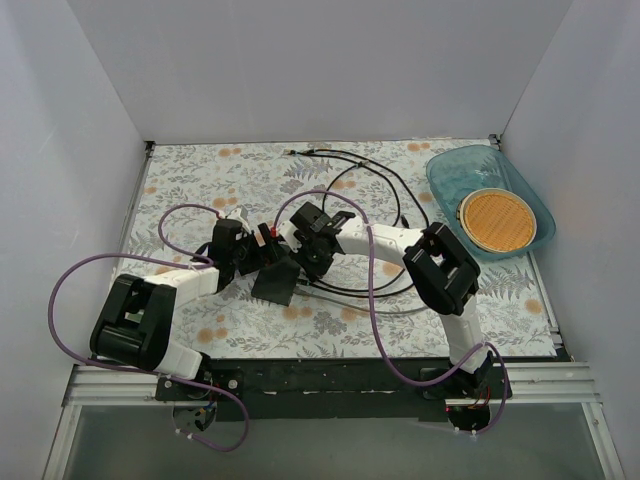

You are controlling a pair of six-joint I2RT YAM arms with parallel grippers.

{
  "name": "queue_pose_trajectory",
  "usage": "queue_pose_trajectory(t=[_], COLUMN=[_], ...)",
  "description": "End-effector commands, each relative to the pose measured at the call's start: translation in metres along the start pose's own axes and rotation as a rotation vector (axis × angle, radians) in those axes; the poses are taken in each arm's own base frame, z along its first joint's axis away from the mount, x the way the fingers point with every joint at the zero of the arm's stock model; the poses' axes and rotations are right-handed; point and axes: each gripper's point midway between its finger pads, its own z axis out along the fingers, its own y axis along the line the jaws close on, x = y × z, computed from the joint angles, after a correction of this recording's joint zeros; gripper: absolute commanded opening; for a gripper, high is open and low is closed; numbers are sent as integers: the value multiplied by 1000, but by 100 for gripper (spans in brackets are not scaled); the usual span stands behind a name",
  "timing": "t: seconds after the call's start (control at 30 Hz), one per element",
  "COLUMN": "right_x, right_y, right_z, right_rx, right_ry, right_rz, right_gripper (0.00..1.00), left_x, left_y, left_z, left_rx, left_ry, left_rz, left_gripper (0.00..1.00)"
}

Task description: Insert the plug into the switch port

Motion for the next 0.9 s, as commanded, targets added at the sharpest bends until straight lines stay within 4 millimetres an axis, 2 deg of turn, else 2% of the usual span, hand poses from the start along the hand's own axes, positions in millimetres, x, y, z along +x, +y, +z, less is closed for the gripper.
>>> queue_pose_trajectory(t=[0.0, 0.3, 0.7, 0.87], right_x=[-37, -48, -43, -54], right_y=[16, 18, 19, 15], right_z=[-1, -8, -4, -8], right_rx=[-51, -53, -70, -50], right_ry=[-104, -150, -107, -119], right_rz=[-32, -44, -69, -82], right_gripper=[1, 1, 1, 1], left_x=[13, 19, 13, 13], left_y=[-22, -24, -33, -36], left_z=[-10, -10, -10, -10], left_rx=[109, 138, 169, 183], left_ry=[48, 68, 60, 68], left_rz=[5, 10, 25, 26], left_gripper=[79, 75, 74, 73])
